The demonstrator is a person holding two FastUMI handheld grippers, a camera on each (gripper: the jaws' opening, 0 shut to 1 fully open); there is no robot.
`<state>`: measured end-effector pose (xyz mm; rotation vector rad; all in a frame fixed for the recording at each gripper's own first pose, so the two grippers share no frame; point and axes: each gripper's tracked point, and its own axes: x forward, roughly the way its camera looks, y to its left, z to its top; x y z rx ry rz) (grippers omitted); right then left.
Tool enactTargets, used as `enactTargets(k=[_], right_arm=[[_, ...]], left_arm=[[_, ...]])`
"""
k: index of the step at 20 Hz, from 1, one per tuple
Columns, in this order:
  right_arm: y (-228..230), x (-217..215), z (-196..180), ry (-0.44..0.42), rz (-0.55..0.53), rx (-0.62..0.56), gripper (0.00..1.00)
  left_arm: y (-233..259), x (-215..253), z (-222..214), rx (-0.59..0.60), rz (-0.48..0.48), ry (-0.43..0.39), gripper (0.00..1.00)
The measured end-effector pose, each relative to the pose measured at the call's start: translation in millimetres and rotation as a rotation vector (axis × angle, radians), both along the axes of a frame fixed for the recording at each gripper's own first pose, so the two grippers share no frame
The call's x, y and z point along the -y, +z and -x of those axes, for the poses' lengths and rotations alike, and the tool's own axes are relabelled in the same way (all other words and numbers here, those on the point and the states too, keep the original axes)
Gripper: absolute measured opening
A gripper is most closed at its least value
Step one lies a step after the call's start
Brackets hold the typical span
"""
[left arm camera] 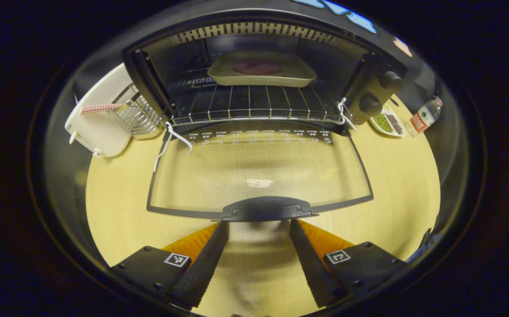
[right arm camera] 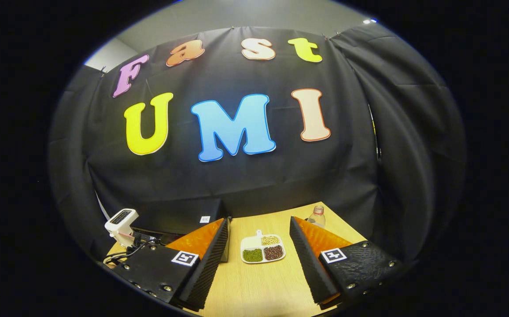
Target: Open the electric oven with the left hand, put the food in, and close the electric oven.
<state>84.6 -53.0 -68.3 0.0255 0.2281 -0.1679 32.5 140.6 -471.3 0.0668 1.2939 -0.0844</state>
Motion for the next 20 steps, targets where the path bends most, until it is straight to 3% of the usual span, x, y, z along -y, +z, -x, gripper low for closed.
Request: enactTargets(k=[4,7,9,11,13,18,20], right_arm=[[-1,-2,0,0.001,0.006,-0.008,0.86],[-2,-6,-1,0.007,-0.002,-0.009,0.86],[-2,-11,-2,0.016,-0.004,-0.008,0.86],[-2,-16,-2,0.027,-0.007,-0.007,0.86],[-5,-21,-2,0.036,-0.017,-0.014,0.86],[-9,-32,-3,0.059,-0.010,-0.043,0.86],[-12,-33,-3,0.068,-0.001,-0.053,0.87]], left_arm=[[-6,0,-4,-0.023,-0.010,-0.018,0.96],[-1,0,-3,-0.018,0.035,-0.006,1.00],[8,0,-3,-0.002,0.031,-0.023,0.96],[18,0,-2,0.026,0.032,-0.029,1.00],[30,1,-1,0.055,0.047,-0.011,0.95],[46,2,-3,0.097,0.056,-0.013,1.00],[55,3,-6,0.127,0.060,-0.016,0.96]])
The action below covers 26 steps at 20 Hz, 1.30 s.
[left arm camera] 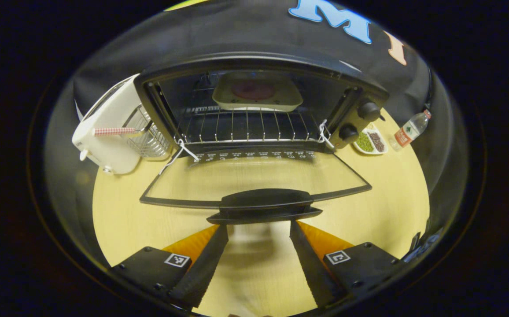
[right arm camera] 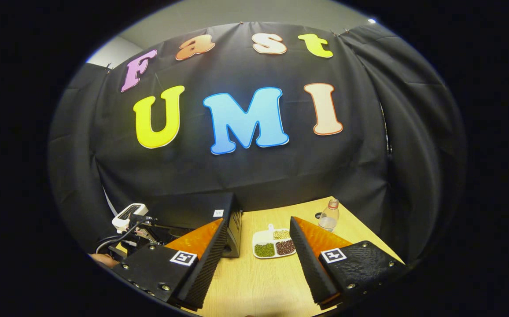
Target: Open the electric oven with the left hand, put the food in, and close the electric oven.
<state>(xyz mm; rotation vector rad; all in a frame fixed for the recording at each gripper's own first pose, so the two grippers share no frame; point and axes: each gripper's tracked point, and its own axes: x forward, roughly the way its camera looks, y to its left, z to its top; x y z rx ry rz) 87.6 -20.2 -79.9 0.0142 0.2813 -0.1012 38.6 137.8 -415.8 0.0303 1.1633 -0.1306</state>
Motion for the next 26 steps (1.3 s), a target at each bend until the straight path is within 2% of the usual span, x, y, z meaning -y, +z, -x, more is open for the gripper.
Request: enactTargets(k=[1,2,3,6,8,10,12,15,16,17,18,20,21,25,26], right_arm=[[-1,0,0,0.004,0.000,-0.002,0.87],[0,-1,0,0.006,0.000,-0.003,0.87],[1,0,1,0.006,0.000,-0.002,0.87],[3,2,1,0.003,0.003,0.003,0.87],[4,6,3,0.000,0.005,0.005,0.87],[5,9,5,0.000,0.001,0.009,0.87],[9,12,4,0.009,0.015,0.019,0.87],[28,13,1,0.033,0.037,0.059,0.87],[36,11,0,0.044,0.035,0.076,0.87],[47,9,0,0.054,0.032,0.096,0.87],[58,7,-1,0.066,0.031,0.120,0.87],[79,0,-2,0.090,0.035,0.154,0.87],[90,-3,0,0.101,0.033,0.170,0.87],[131,-21,11,0.149,-0.016,0.250,0.87],[135,-23,13,0.157,-0.022,0.259,0.87]], left_arm=[[3,1,-2,0.015,-0.001,-0.002,0.96],[5,3,-4,0.031,0.001,-0.001,0.92],[8,4,-8,0.041,0.003,0.001,0.96],[14,1,-22,0.075,-0.002,0.012,0.96],[25,-2,-32,0.114,-0.009,0.028,1.00],[44,1,-40,0.171,0.014,0.041,1.00],[68,8,-51,0.265,0.036,0.022,0.96],[138,22,-59,0.495,0.046,-0.017,0.96],[169,33,-57,0.583,0.067,-0.005,0.92],[204,39,-55,0.677,0.065,0.018,1.00],[237,42,-51,0.763,0.049,0.030,0.96],[301,52,-38,0.920,0.017,0.027,0.96],[329,57,-28,0.978,0.003,0.025,1.00],[392,75,10,1.085,0.049,0.061,1.00],[400,72,20,1.094,0.055,0.070,0.91]])
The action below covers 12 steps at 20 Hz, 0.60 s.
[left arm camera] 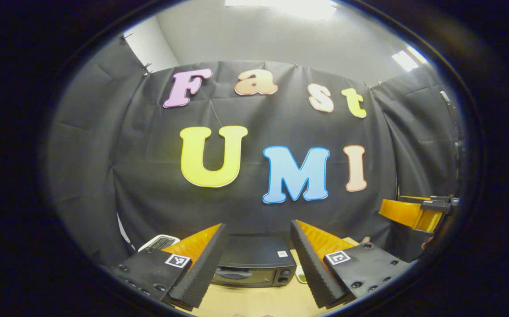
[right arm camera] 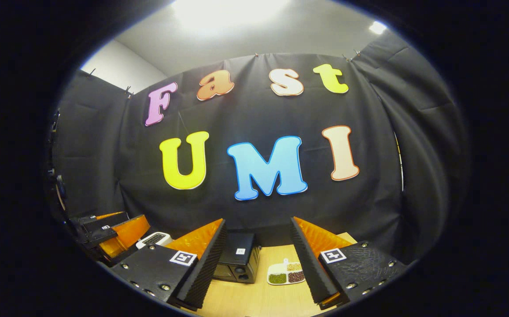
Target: Open the electric oven with the left hand, put the food in, and close the electric oven.
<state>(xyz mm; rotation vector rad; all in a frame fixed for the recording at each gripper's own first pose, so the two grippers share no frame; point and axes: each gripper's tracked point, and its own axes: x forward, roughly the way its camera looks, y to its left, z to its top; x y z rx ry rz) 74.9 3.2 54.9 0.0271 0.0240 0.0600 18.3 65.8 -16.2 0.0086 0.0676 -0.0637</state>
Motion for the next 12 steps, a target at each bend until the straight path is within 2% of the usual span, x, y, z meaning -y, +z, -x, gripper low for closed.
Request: enactTargets(k=[4,5,6,7,8,9,12], right_arm=[[3,-5,4,0.010,0.011,0.002,0.87],[2,-7,5,0.008,0.015,-0.002,0.87],[0,-7,5,0.006,0.018,-0.007,0.87],[-1,-7,5,0.002,0.018,-0.011,0.87],[0,-9,6,-0.002,0.015,-0.011,0.87],[0,-9,7,-0.007,0.016,-0.012,0.87],[0,-11,8,-0.022,0.025,-0.009,0.87]], left_arm=[[0,-2,11,-0.011,0.009,-0.009,1.00],[-2,-4,12,-0.022,0.009,-0.007,1.00],[-3,-7,14,-0.026,0.015,-0.008,0.91],[-4,-10,14,-0.031,0.019,-0.009,1.00],[-4,-10,13,-0.032,0.018,-0.009,0.91],[-5,-13,12,-0.034,0.016,-0.010,1.00],[-4,-21,12,-0.031,0.015,-0.018,0.92]])
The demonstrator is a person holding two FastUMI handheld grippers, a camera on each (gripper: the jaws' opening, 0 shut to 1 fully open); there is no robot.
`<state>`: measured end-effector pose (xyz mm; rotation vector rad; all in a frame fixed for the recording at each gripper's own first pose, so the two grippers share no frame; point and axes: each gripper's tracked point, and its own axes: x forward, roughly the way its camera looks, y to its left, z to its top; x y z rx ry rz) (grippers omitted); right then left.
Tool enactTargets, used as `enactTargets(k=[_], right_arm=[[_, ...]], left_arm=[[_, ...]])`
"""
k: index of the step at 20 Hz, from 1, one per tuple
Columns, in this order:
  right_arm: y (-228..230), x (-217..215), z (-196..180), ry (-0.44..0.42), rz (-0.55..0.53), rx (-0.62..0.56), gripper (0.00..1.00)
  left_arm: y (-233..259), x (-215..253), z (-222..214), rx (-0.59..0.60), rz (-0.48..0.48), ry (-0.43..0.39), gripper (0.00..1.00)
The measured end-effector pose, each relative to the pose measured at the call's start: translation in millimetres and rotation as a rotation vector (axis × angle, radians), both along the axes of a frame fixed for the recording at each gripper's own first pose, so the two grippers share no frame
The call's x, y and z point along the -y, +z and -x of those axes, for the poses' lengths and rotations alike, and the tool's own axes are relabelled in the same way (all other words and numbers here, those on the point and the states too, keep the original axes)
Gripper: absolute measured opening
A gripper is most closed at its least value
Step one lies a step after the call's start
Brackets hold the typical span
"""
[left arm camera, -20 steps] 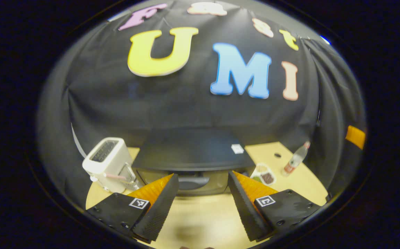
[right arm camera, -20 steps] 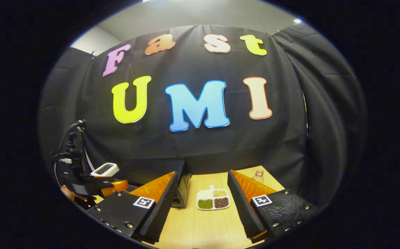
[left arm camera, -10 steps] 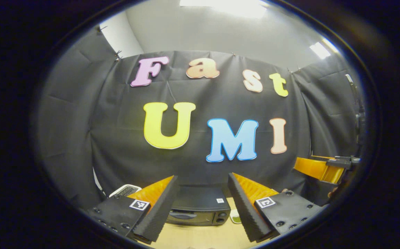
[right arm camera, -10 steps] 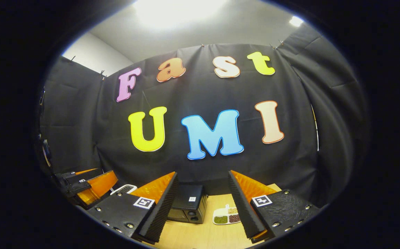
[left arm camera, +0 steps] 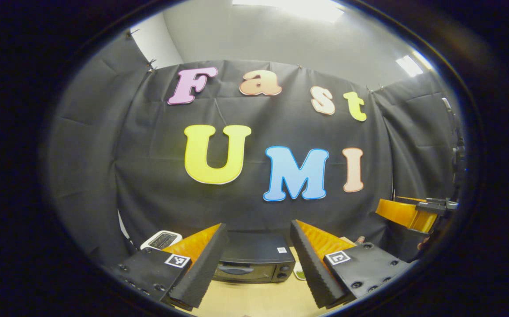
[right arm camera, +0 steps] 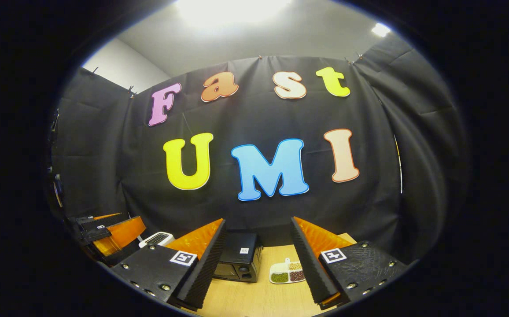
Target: Open the electric oven with the left hand, put the food in, and close the electric oven.
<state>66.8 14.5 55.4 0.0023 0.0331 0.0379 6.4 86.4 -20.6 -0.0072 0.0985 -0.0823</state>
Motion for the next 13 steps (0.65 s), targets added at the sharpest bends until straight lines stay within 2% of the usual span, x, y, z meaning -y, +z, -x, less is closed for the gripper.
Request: enactTargets(k=[7,10,13], right_arm=[[-1,-18,0,-0.020,-0.009,0.000,0.87],[-4,-24,0,-0.028,-0.001,-0.005,0.87],[-6,-27,2,-0.042,0.005,-0.007,0.87]], left_arm=[[-2,-12,-4,-0.008,-0.006,-0.040,0.92],[-3,-19,-6,-0.006,0.003,-0.051,1.00],[-4,-24,-9,-0.006,0.010,-0.062,1.00]])
